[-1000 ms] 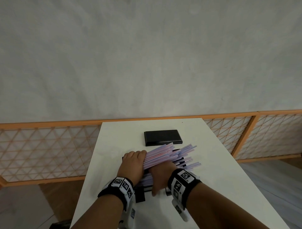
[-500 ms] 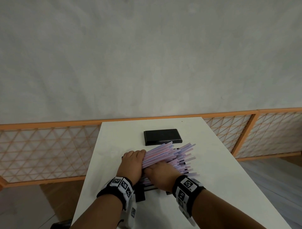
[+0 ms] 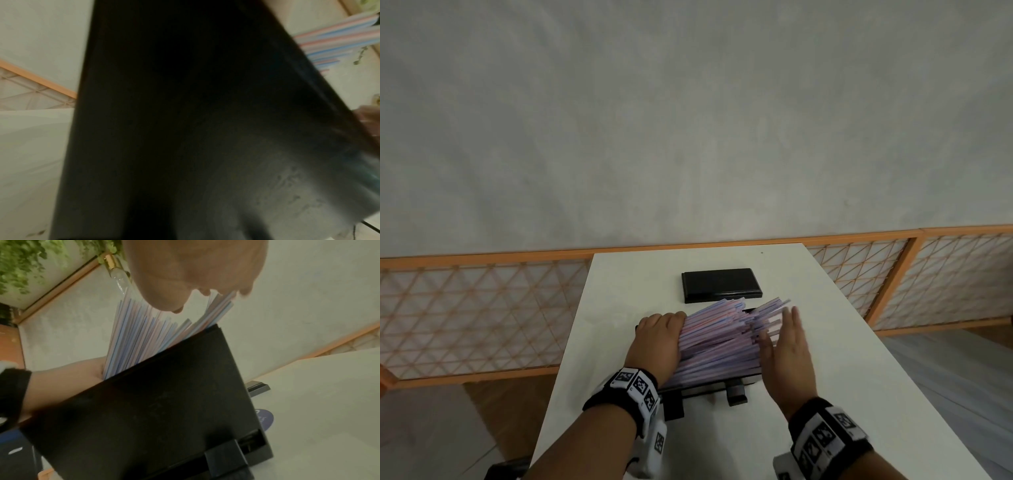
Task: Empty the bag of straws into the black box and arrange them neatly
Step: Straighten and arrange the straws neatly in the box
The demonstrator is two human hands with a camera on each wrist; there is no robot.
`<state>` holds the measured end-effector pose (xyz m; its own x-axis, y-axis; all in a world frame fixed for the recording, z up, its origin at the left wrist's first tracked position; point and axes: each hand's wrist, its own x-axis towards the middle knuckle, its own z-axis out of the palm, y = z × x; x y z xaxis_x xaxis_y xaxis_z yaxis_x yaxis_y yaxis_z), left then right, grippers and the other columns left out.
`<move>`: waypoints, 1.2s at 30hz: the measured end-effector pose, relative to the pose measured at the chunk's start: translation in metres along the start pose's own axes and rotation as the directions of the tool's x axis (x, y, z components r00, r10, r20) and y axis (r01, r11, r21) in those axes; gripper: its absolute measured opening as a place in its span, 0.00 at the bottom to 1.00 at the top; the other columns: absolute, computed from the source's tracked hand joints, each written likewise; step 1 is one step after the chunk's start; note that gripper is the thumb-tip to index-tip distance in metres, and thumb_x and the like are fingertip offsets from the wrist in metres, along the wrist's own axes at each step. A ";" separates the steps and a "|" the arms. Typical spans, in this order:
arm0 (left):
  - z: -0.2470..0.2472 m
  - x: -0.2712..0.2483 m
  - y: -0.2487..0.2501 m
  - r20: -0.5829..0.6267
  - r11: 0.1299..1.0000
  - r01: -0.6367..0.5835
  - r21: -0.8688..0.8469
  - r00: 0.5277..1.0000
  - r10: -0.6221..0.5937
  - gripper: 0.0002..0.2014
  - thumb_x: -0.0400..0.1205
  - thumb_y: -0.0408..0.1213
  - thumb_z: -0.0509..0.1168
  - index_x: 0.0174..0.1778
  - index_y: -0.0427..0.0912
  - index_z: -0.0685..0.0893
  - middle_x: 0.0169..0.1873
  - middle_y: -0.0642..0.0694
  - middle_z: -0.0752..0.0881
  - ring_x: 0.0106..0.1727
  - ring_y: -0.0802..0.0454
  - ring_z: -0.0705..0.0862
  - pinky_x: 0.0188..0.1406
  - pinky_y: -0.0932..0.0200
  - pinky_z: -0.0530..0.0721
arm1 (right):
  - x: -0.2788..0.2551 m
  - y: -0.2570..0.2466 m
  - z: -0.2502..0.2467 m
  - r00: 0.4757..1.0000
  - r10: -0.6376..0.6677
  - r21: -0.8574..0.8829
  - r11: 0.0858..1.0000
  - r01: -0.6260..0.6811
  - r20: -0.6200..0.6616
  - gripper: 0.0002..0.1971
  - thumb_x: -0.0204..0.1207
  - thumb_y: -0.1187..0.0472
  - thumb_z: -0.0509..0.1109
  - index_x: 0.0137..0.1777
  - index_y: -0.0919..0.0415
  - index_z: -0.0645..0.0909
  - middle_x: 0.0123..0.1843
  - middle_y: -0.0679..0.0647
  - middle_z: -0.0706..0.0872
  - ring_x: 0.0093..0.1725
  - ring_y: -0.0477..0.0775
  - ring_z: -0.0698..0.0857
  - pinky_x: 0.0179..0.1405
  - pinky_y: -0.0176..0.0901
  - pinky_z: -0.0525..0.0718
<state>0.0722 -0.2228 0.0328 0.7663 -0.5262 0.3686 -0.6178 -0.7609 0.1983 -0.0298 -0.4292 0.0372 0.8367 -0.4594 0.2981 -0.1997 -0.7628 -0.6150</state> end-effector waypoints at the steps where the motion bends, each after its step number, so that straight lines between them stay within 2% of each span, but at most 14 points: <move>1: 0.000 0.000 0.000 -0.009 1.000 -0.007 0.001 1.000 0.007 0.24 0.59 0.33 0.75 0.52 0.42 0.83 0.39 0.46 0.86 0.40 0.44 0.84 0.44 0.48 0.81 | 0.000 -0.002 0.004 0.998 0.007 -0.003 1.000 -0.007 0.068 0.35 0.83 0.41 0.47 0.84 0.62 0.51 0.86 0.57 0.52 0.84 0.55 0.48 0.81 0.46 0.48; 4: -0.001 -0.002 0.000 -0.038 0.999 -0.044 0.025 0.998 0.045 0.26 0.55 0.33 0.77 0.50 0.44 0.82 0.37 0.48 0.86 0.37 0.46 0.84 0.42 0.51 0.83 | 0.000 -0.007 0.010 0.997 -0.015 -0.033 0.999 0.017 0.079 0.33 0.85 0.45 0.50 0.84 0.61 0.49 0.86 0.55 0.49 0.84 0.51 0.41 0.78 0.39 0.42; 8: -0.001 -0.001 0.000 -0.059 0.997 -0.063 0.040 0.996 0.066 0.27 0.52 0.34 0.79 0.49 0.44 0.83 0.35 0.49 0.86 0.35 0.47 0.84 0.40 0.52 0.83 | 0.009 0.000 0.009 0.997 -0.032 -0.052 0.998 0.035 0.064 0.32 0.85 0.47 0.54 0.84 0.60 0.52 0.85 0.57 0.55 0.84 0.54 0.53 0.79 0.41 0.48; 11: -0.001 -0.001 0.000 -0.070 0.997 -0.064 0.040 0.995 0.067 0.27 0.53 0.33 0.79 0.49 0.44 0.83 0.35 0.49 0.86 0.35 0.47 0.84 0.41 0.53 0.83 | 0.013 0.004 0.001 0.997 -0.044 0.026 0.999 0.043 0.063 0.32 0.84 0.46 0.54 0.83 0.58 0.53 0.85 0.55 0.57 0.83 0.54 0.58 0.80 0.46 0.54; 14: 0.000 -0.001 0.000 -0.076 0.996 -0.069 0.053 0.994 0.073 0.27 0.52 0.34 0.79 0.49 0.44 0.83 0.35 0.50 0.86 0.35 0.48 0.84 0.40 0.53 0.83 | 0.008 0.003 -0.005 0.995 -0.025 0.094 0.995 0.035 -0.096 0.30 0.83 0.45 0.56 0.80 0.60 0.62 0.83 0.56 0.60 0.82 0.56 0.58 0.78 0.45 0.53; 17: 0.000 -0.001 -0.001 -0.078 0.995 -0.072 0.064 0.994 0.076 0.28 0.51 0.35 0.79 0.49 0.45 0.83 0.35 0.51 0.86 0.35 0.50 0.84 0.38 0.54 0.84 | 0.006 0.007 -0.002 0.966 0.009 0.111 0.994 0.020 -0.260 0.22 0.80 0.61 0.66 0.72 0.67 0.72 0.73 0.64 0.73 0.73 0.64 0.71 0.73 0.47 0.63; 18: 0.001 -0.001 -0.001 -0.081 0.995 -0.074 0.060 0.994 0.078 0.29 0.50 0.35 0.79 0.49 0.46 0.83 0.35 0.51 0.86 0.35 0.50 0.84 0.38 0.54 0.84 | 0.009 0.009 -0.002 0.969 0.081 0.172 0.984 -0.040 -0.232 0.22 0.79 0.65 0.68 0.72 0.68 0.72 0.71 0.64 0.75 0.69 0.64 0.75 0.70 0.48 0.68; 20: 0.002 -0.002 -0.001 -0.092 0.994 -0.087 0.060 0.992 0.092 0.30 0.49 0.35 0.79 0.48 0.46 0.82 0.35 0.51 0.86 0.34 0.50 0.84 0.38 0.54 0.84 | 0.017 0.010 -0.008 0.956 0.289 0.368 0.895 -0.253 -0.047 0.24 0.79 0.62 0.68 0.74 0.63 0.69 0.66 0.60 0.80 0.58 0.58 0.82 0.57 0.46 0.79; 22: 0.003 -0.002 -0.002 -0.106 0.993 -0.102 0.066 0.988 0.109 0.32 0.47 0.36 0.80 0.49 0.46 0.82 0.35 0.51 0.86 0.34 0.51 0.85 0.37 0.55 0.84 | 0.028 0.011 -0.011 0.931 0.353 0.424 0.832 -0.357 0.092 0.23 0.80 0.57 0.68 0.73 0.59 0.70 0.56 0.54 0.83 0.46 0.51 0.85 0.42 0.44 0.82; 24: 0.006 0.000 -0.004 -0.125 0.992 -0.115 0.055 0.985 0.121 0.34 0.47 0.35 0.80 0.51 0.47 0.78 0.36 0.51 0.86 0.34 0.50 0.85 0.38 0.55 0.84 | 0.035 0.010 -0.012 0.944 0.302 0.327 0.886 -0.329 0.131 0.18 0.82 0.54 0.65 0.68 0.59 0.73 0.48 0.51 0.83 0.41 0.49 0.84 0.36 0.42 0.81; 26: 0.008 0.000 -0.005 -0.131 0.992 -0.117 0.053 0.984 0.123 0.37 0.46 0.34 0.80 0.52 0.47 0.76 0.35 0.51 0.86 0.34 0.50 0.85 0.38 0.55 0.84 | 0.038 0.004 -0.011 0.953 0.265 0.241 0.925 -0.294 0.146 0.13 0.84 0.52 0.61 0.61 0.60 0.74 0.43 0.49 0.81 0.38 0.46 0.82 0.31 0.38 0.76; 27: 0.009 0.000 -0.006 -0.129 0.992 -0.116 0.057 0.984 0.122 0.37 0.46 0.34 0.80 0.52 0.48 0.75 0.35 0.51 0.86 0.34 0.50 0.85 0.38 0.55 0.84 | 0.038 0.001 -0.010 0.956 0.258 0.216 0.934 -0.284 0.140 0.12 0.84 0.51 0.59 0.56 0.59 0.74 0.42 0.50 0.82 0.37 0.47 0.80 0.31 0.40 0.75; 30: 0.010 0.000 -0.007 -0.122 0.992 -0.112 0.059 0.985 0.118 0.37 0.46 0.35 0.80 0.52 0.49 0.75 0.35 0.53 0.86 0.34 0.52 0.84 0.37 0.55 0.84 | 0.032 -0.003 -0.002 0.958 0.261 0.140 0.951 -0.276 0.115 0.15 0.85 0.49 0.54 0.42 0.58 0.70 0.37 0.52 0.80 0.33 0.49 0.77 0.28 0.43 0.72; 36: 0.011 0.000 -0.006 -0.123 0.992 -0.114 0.054 0.985 0.120 0.38 0.47 0.35 0.80 0.53 0.48 0.73 0.36 0.51 0.86 0.35 0.50 0.85 0.39 0.55 0.84 | 0.028 -0.001 0.003 0.970 0.239 0.104 0.965 -0.242 0.040 0.19 0.86 0.49 0.53 0.35 0.57 0.67 0.30 0.52 0.77 0.28 0.47 0.74 0.23 0.38 0.65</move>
<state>0.0779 -0.2228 0.0212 0.6589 -0.5631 0.4987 -0.6911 -0.7150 0.1058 -0.0050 -0.4400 0.0442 0.7847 -0.6096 0.1129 -0.3420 -0.5775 -0.7413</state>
